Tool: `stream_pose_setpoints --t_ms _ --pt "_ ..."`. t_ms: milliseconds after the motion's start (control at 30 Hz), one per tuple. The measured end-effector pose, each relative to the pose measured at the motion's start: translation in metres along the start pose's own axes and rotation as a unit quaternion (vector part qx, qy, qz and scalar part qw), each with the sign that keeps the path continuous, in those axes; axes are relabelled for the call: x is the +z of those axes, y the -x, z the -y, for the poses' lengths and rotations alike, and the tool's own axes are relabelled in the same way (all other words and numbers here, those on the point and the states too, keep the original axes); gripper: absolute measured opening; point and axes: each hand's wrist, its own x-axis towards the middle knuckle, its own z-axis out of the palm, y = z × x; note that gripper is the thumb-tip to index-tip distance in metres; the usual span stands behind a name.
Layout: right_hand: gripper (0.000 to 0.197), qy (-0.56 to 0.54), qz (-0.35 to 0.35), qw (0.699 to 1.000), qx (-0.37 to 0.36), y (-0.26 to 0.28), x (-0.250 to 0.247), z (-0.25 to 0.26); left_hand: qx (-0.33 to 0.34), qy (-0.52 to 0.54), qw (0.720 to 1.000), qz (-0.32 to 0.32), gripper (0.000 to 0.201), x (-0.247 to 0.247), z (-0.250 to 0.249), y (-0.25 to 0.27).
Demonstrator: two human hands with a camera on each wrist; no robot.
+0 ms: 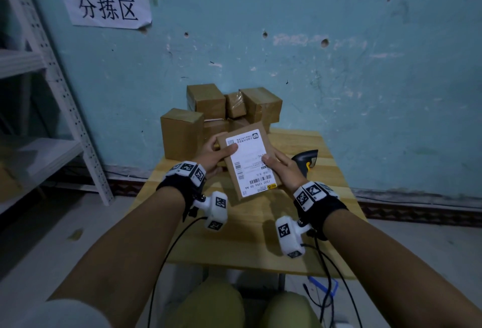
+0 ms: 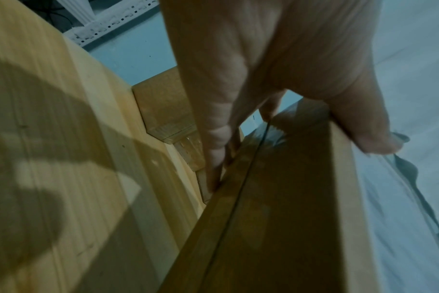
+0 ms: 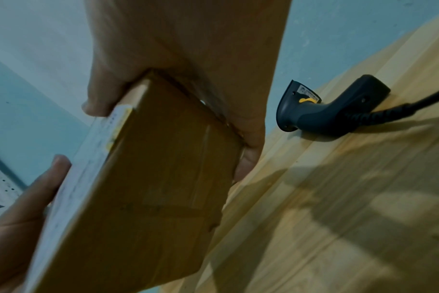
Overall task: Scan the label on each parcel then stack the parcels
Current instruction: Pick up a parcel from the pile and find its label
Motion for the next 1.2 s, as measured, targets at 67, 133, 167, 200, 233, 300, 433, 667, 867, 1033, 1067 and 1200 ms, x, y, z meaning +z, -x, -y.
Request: stream_pose_setpoints --t_ms 67,133,167,200,233,300,433,667,867,1033,1067,1200 --pt "0.059 0.001 -0.003 1.0 -0.003 -0.001 -0.001 0.001 0.005 0.0 1.0 -0.005 0.043 0.0 0.0 0.0" --pt "0.061 0.002 -0.004 1.0 -0.002 -0.001 -0.001 0.002 0.006 0.009 1.0 -0.004 0.046 0.001 0.0 -0.001" --pt "0.061 0.002 -0.005 1.0 -0.001 0.0 -0.001 0.003 0.008 0.011 1.0 -0.003 0.047 0.002 0.0 -0.001" --pt "0.06 0.001 -0.006 1.0 -0.001 0.0 -0.002 0.003 0.01 0.01 1.0 -0.003 0.047 0.002 0.0 -0.002" --pt "0.059 0.0 -0.01 1.0 0.001 -0.001 -0.002 0.003 0.011 0.007 1.0 -0.003 0.046 0.002 0.0 -0.004" --pt "0.06 -0.005 -0.015 1.0 0.009 0.0 -0.002 0.003 0.011 0.002 1.0 -0.006 0.047 0.002 0.001 -0.003" --pt "0.074 -0.018 -0.053 0.998 0.029 -0.001 -0.001 0.0 0.032 0.045 0.998 -0.028 0.041 0.005 0.003 -0.001" --pt "0.067 -0.063 -0.074 0.993 0.071 -0.006 0.008 -0.003 0.039 0.119 0.992 -0.031 0.06 0.011 0.011 0.002" --pt "0.052 -0.073 -0.055 0.994 0.063 -0.001 0.014 -0.007 0.035 0.179 0.983 0.0 0.068 0.019 0.013 0.007" --pt "0.039 -0.098 -0.073 0.992 0.034 -0.001 0.012 -0.005 0.013 0.202 0.979 0.011 0.077 0.02 0.019 0.009" --pt "0.035 -0.101 -0.073 0.992 0.028 -0.001 0.011 -0.004 0.008 0.189 0.982 0.008 0.079 0.019 0.019 0.01" --pt "0.028 -0.075 -0.062 0.995 0.034 -0.002 0.003 -0.002 -0.001 0.155 0.988 -0.016 0.1 0.012 0.011 0.007"
